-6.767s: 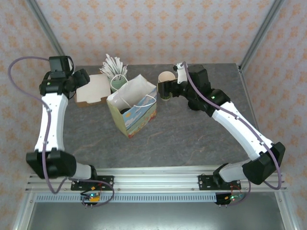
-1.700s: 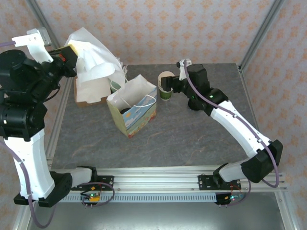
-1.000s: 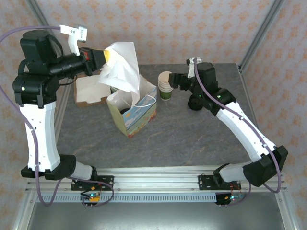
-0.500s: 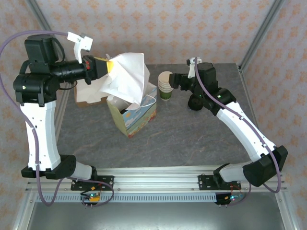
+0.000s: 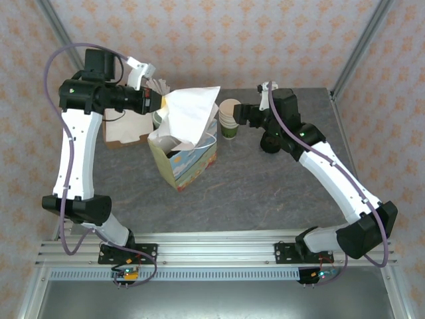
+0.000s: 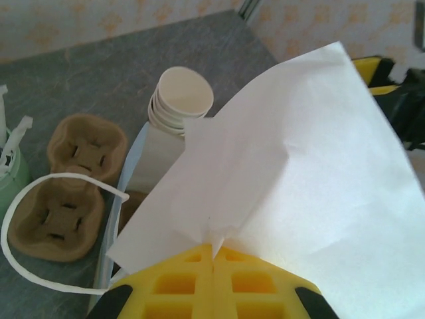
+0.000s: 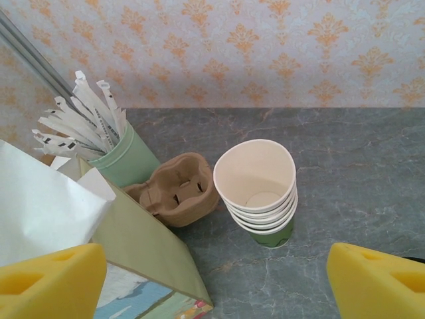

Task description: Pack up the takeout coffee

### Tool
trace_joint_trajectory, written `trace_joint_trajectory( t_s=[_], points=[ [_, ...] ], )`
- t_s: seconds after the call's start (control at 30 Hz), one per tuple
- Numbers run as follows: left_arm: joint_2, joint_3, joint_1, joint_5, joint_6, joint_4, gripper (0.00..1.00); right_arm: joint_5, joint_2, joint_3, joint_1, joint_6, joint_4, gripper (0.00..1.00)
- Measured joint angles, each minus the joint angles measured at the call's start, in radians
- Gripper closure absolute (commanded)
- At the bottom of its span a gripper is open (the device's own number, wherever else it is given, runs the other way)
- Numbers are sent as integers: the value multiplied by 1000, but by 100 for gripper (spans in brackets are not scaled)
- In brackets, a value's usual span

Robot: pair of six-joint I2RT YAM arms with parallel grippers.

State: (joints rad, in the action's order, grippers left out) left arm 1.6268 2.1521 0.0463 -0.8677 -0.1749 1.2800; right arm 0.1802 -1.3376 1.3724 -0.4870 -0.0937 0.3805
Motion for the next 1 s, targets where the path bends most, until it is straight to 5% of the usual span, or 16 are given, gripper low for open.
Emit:
trace_joint_trajectory(
  t_s=[0.23,0.7,1.0],
  points=[
    [12,-68,40,43,-33,14,99,3,0,0,0,-3,0,13],
    [64,-168,57,78,-46,15,35,22,0,0,0,-12,0,13],
    [-19,-173,64,202,32,-60,23,26,0,0,0,-17,0,13]
  ],
)
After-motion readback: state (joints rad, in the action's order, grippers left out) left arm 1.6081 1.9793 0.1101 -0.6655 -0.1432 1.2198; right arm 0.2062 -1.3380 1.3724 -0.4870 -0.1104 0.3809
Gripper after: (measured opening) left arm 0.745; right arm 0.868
